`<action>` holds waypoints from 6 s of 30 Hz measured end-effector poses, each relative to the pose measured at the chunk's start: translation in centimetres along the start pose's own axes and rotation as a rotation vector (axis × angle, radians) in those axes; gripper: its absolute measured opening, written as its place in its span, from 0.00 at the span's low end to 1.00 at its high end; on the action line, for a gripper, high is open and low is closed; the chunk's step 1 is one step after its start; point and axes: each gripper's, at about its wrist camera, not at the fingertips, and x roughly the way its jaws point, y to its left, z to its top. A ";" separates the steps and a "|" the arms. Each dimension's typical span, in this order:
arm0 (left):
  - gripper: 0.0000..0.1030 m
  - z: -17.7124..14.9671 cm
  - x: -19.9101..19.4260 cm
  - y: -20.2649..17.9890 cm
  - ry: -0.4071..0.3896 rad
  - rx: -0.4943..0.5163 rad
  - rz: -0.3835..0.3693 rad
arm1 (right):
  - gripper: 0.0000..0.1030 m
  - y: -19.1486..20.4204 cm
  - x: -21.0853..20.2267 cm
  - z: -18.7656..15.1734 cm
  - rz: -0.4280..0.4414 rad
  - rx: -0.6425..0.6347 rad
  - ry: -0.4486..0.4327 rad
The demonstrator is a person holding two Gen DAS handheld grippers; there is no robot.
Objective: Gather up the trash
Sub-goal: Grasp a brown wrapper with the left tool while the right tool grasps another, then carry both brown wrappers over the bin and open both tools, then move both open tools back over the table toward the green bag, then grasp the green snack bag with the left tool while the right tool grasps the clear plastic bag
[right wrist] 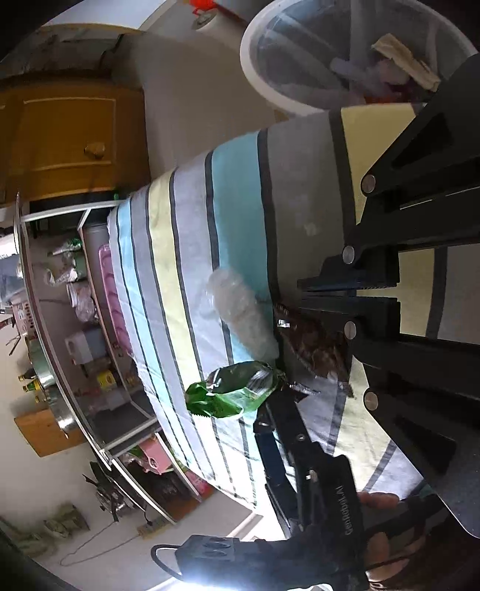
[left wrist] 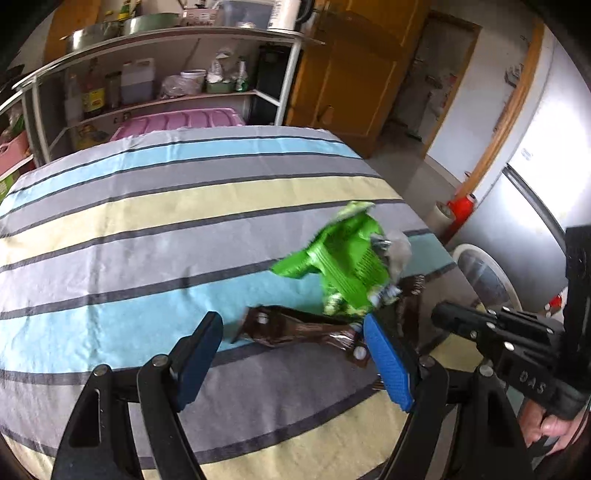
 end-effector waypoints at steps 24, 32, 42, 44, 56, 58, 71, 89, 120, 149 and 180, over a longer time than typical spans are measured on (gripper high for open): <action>0.49 -2.3 -2.0 1.0 0.016 0.030 0.072 | 0.49 2.5 1.7 0.7 0.044 0.002 0.024; 0.49 -3.2 -2.3 0.0 0.029 0.103 0.112 | 0.27 3.5 1.8 0.2 -0.024 -0.087 0.021; 0.43 -3.8 -2.9 -0.6 0.023 0.137 0.145 | 0.21 2.7 -0.1 -0.8 -0.026 -0.063 -0.028; 0.40 -3.9 -3.1 -0.7 0.014 0.135 0.154 | 0.21 2.4 -0.7 -0.8 -0.024 -0.050 -0.044; 0.17 -4.1 -3.5 -1.1 0.001 0.097 0.132 | 0.21 2.0 -3.1 -1.5 -0.008 -0.010 -0.096; 0.17 -4.0 -3.8 -1.3 -0.010 0.090 0.126 | 0.21 1.9 -3.4 -1.5 -0.003 -0.010 -0.104; 0.17 -2.4 -5.5 -6.3 -0.065 0.150 0.050 | 0.21 -1.0 -7.7 -2.0 0.004 0.030 -0.177; 0.17 0.5 -1.9 -18.6 -0.060 0.272 -0.143 | 0.22 -11.6 -14.3 -3.9 -0.150 0.168 -0.241; 0.50 0.1 3.3 -24.6 0.037 0.325 -0.167 | 0.46 -20.0 -12.1 -6.1 -0.311 0.280 -0.117; 0.66 0.8 -2.7 -13.1 -0.090 0.138 0.014 | 0.47 -11.9 -11.4 -3.2 -0.223 0.186 -0.192; 0.75 3.1 1.7 -2.0 -0.041 -0.042 0.212 | 0.48 -4.5 -4.1 1.2 -0.125 0.065 -0.119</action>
